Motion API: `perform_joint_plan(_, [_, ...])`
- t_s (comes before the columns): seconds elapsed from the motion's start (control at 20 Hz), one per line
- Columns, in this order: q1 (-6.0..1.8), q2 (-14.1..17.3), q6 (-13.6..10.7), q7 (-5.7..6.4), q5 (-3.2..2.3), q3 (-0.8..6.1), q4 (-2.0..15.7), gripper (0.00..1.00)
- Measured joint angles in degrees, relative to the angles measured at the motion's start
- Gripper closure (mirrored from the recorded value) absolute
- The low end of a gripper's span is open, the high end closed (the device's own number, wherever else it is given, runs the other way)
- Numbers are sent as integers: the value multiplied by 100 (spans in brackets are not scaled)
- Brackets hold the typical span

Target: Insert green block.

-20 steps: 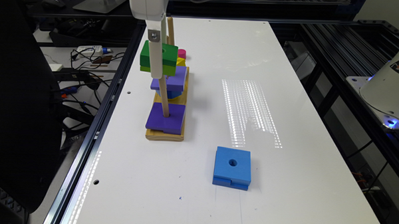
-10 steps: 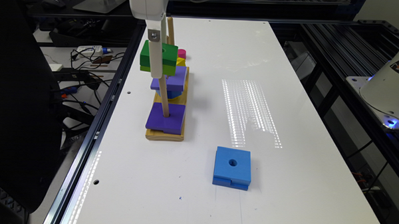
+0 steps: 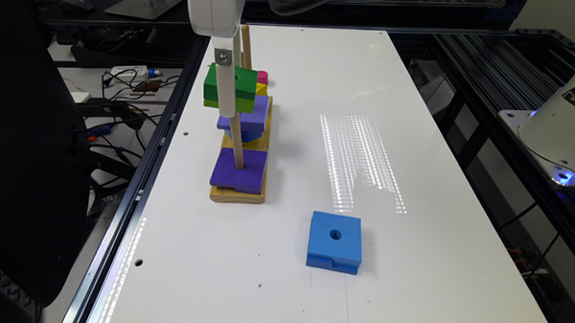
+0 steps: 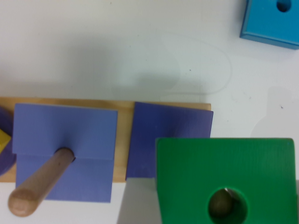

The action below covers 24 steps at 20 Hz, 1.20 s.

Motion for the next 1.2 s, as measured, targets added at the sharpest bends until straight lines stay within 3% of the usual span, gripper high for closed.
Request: perform_joint_plan(1.2, [-1,148,107,-1,-26,-10,4,100])
